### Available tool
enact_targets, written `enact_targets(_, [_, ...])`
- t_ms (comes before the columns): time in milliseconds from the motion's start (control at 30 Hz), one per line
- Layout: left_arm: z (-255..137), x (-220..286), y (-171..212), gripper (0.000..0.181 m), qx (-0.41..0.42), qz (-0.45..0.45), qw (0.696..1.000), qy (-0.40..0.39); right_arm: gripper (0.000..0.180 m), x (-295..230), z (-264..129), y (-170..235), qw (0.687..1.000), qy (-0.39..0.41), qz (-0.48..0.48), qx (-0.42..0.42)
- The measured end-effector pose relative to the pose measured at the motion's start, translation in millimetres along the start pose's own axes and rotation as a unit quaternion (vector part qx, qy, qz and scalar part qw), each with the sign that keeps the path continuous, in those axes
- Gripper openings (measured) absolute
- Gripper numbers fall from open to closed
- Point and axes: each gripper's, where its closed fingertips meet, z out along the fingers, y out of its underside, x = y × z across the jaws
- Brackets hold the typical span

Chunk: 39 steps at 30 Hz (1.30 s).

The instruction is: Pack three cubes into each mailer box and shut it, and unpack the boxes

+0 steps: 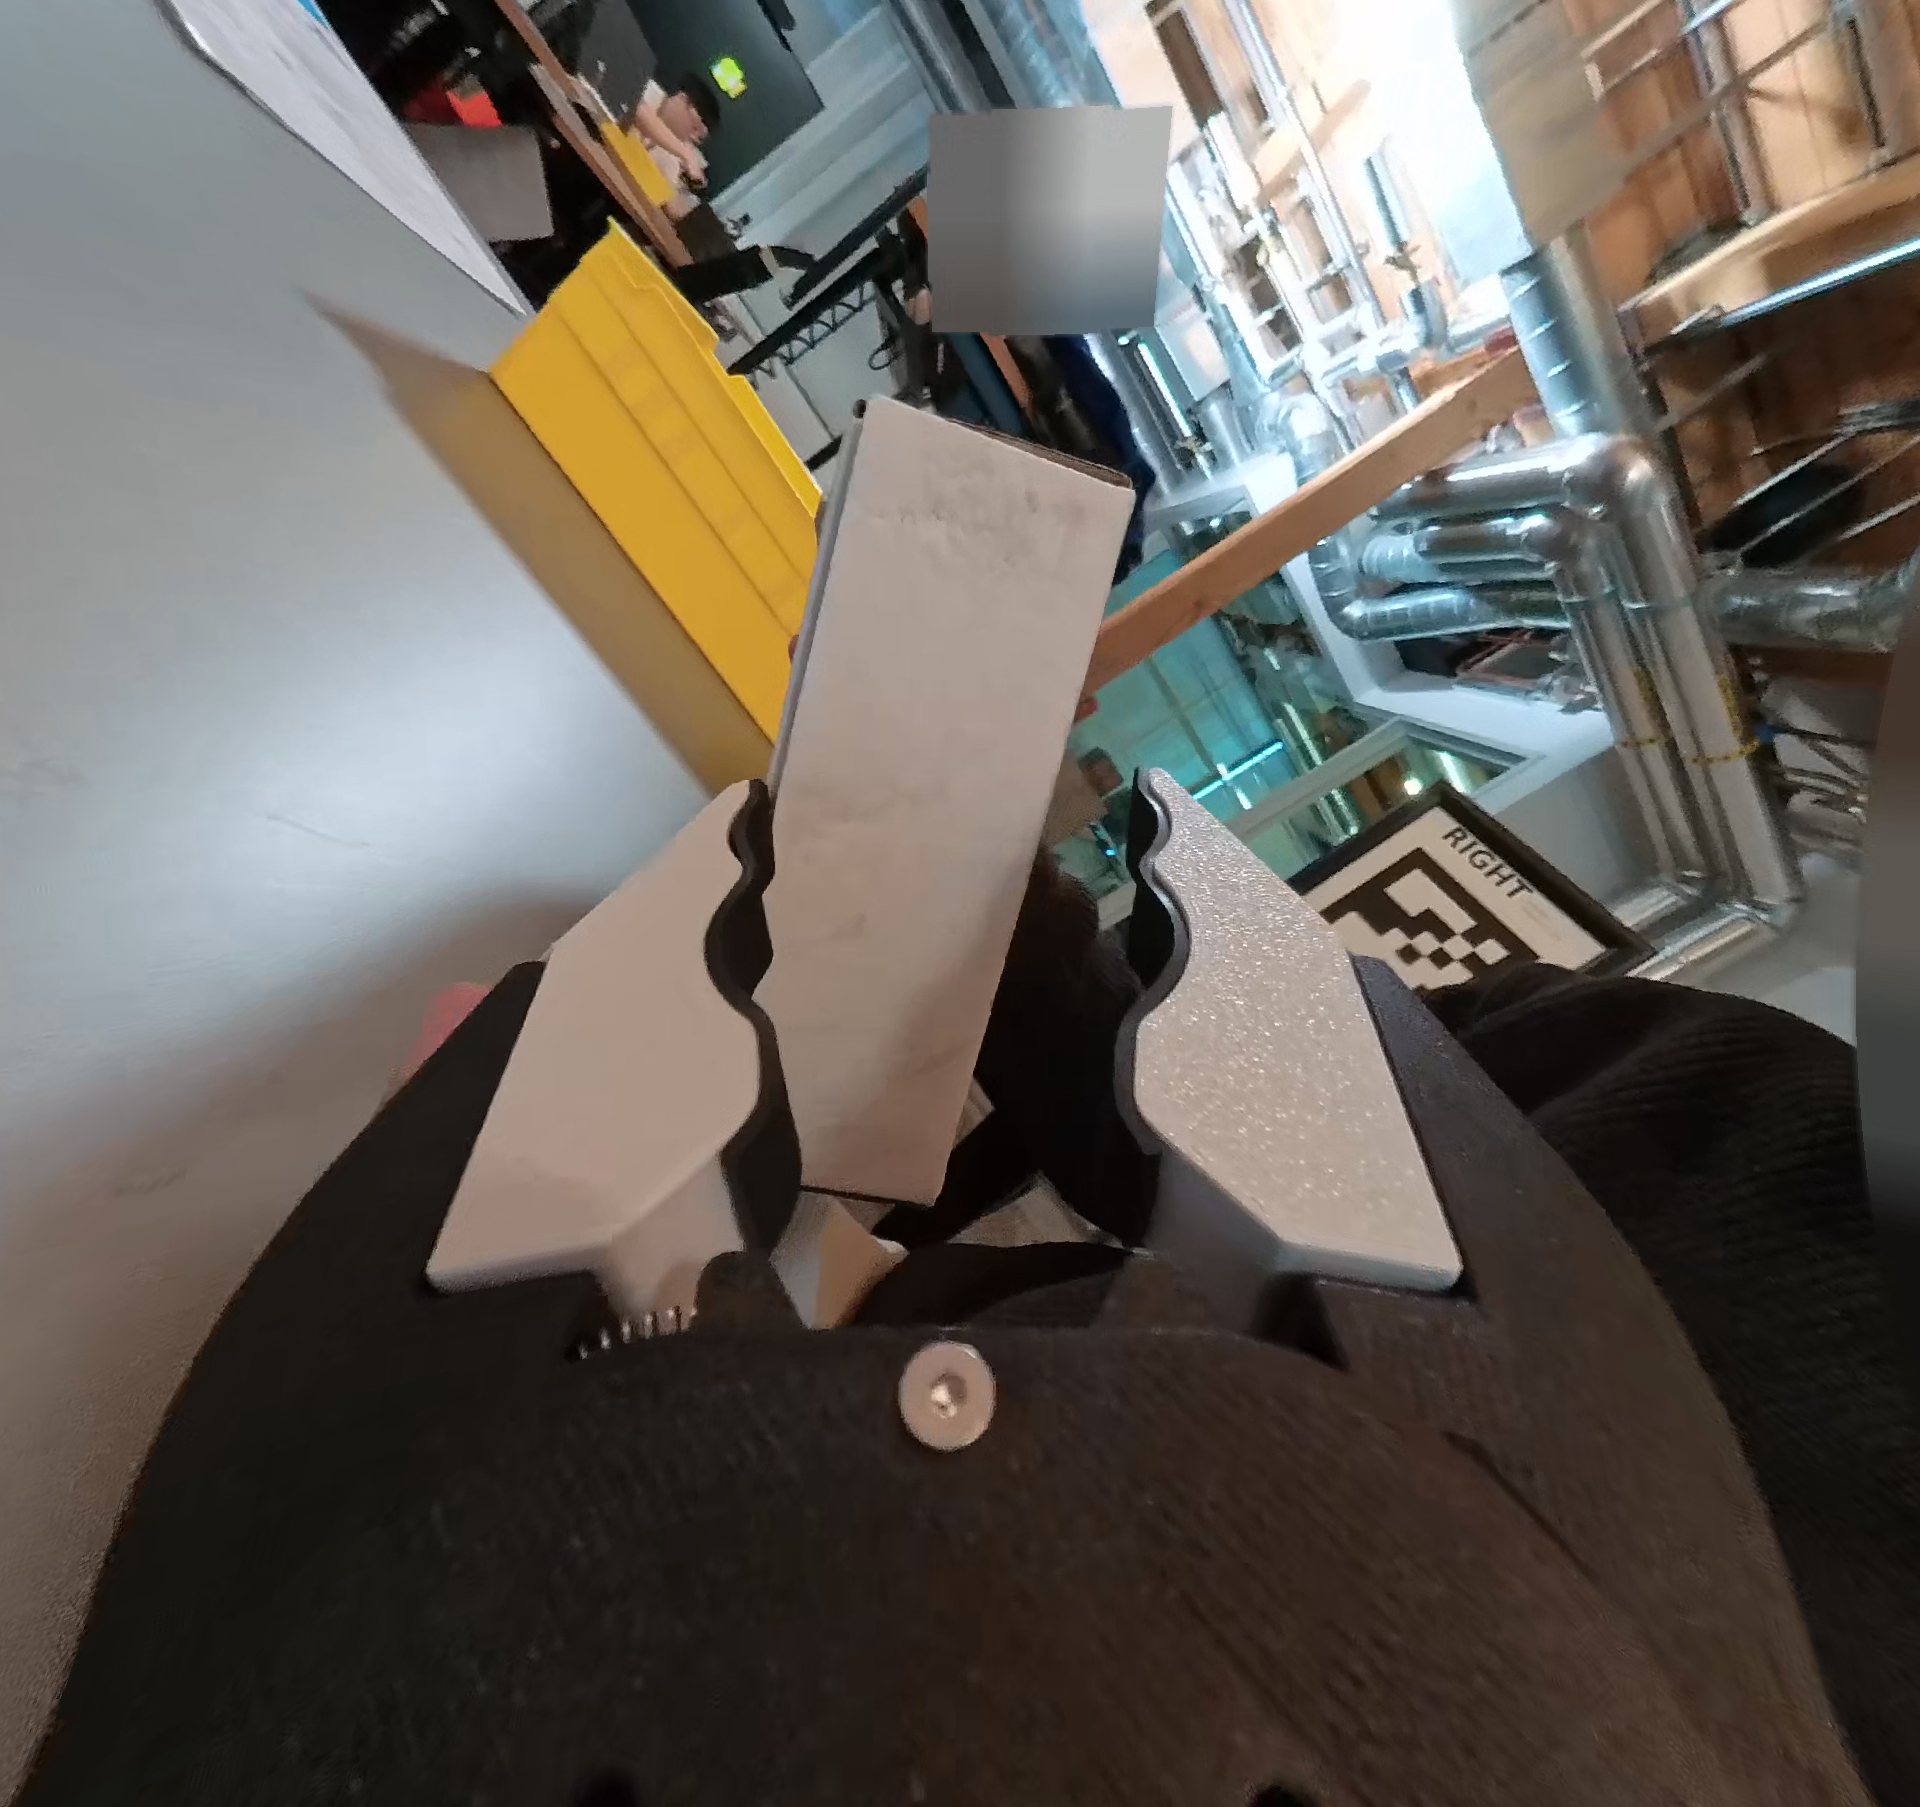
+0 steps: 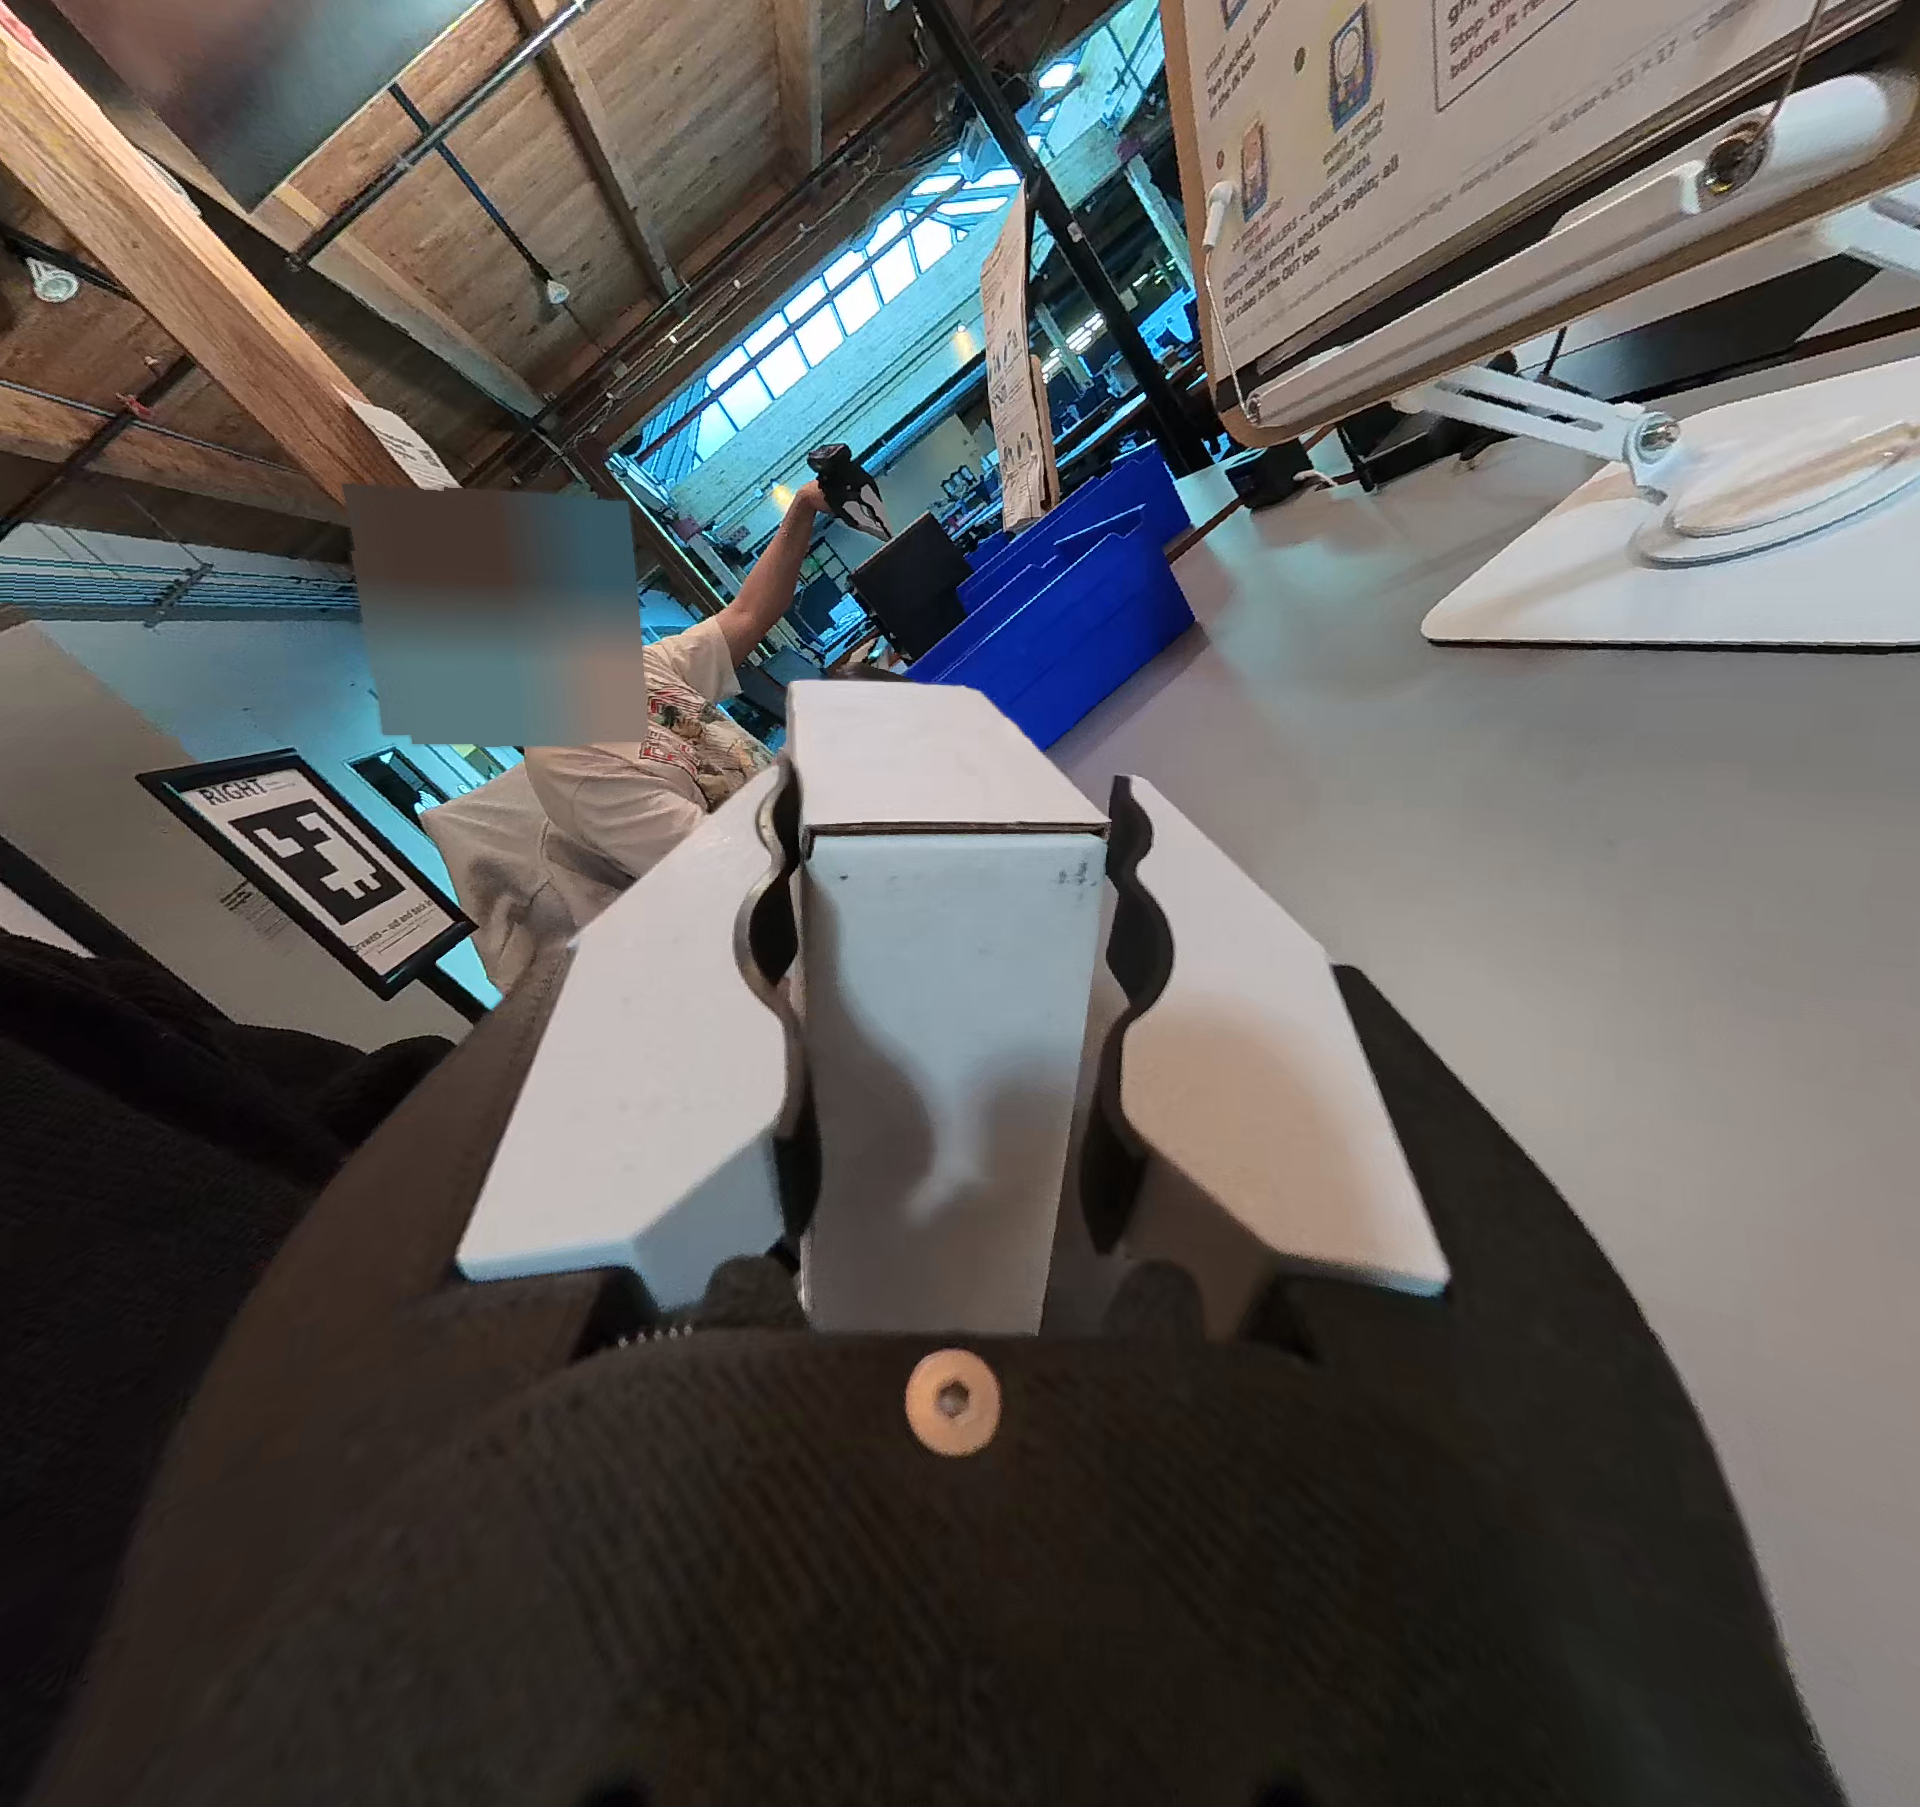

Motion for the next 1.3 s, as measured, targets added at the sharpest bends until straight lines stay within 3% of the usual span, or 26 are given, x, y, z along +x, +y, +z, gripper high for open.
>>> enact_targets(133, [3.6, -4.5, 1.8, 0.065, 0.0, 0.04, 0.998, -0.043, 0.059, 2.7, 0.2, 0.5, 1.0, 0.009, -0.002, 0.0])
enact_targets(200, [3.1, -9.0, -0.1, 0.053, 0.008, 0.057, 0.996, -0.067, 0.06, 2.4, 0.2, -0.1, 1.0, 0.007, 0.0, 0.003])
enact_targets(500, [-0.9, -15.9, -6.6, 0.05, 0.025, 0.11, 0.985, -0.128, 0.06, 5.3, 1.3, 1.0, 1.0, 0.021, -0.006, 0.003])
enact_targets(533, [-1.8, -16.6, -7.5, 0.036, 0.027, 0.121, 0.983, -0.135, 0.059, 7.9, 1.3, 1.7, 0.999, 0.032, -0.012, 0.001])
enact_targets(567, [-3.4, -17.8, -9.9, 0.01, 0.034, 0.136, 0.979, -0.15, 0.06, 13.1, 1.4, 5.1, 0.998, 0.055, -0.035, -0.013])
enact_targets(767, [-6.6, -14.7, -13.5, 0.0, 0.047, 0.137, 0.98, -0.135, 0.059, 7.3, -1.5, -2.9, 0.999, 0.035, -0.023, 0.013])
enact_targets(967, [-13.2, 11.0, -22.8, 0.039, 0.069, 0.101, 0.992, -0.022, 0.06, -10.3, -7.8, -5.4, 0.999, -0.045, -0.009, 0.011])
enact_targets(1100, [-4.2, 35.2, -10.2, 0.079, 0.02, 0.135, 0.99, 0.021, 0.06, -32.7, -2.0, 6.8, 0.994, -0.092, -0.045, -0.024])
enact_targets(1167, [1.2, 40.6, -1.3, 0.083, -0.009, 0.166, 0.986, 0.014, 0.06, -43.4, 2.3, 18.5, 0.99, -0.111, -0.066, -0.054])
enact_targets(1300, [3.6, 56.9, 3.3, 0.072, -0.02, 0.175, 0.984, 0.037, 0.06, -51.6, 11.4, 38.4, 0.983, -0.115, -0.101, -0.1])
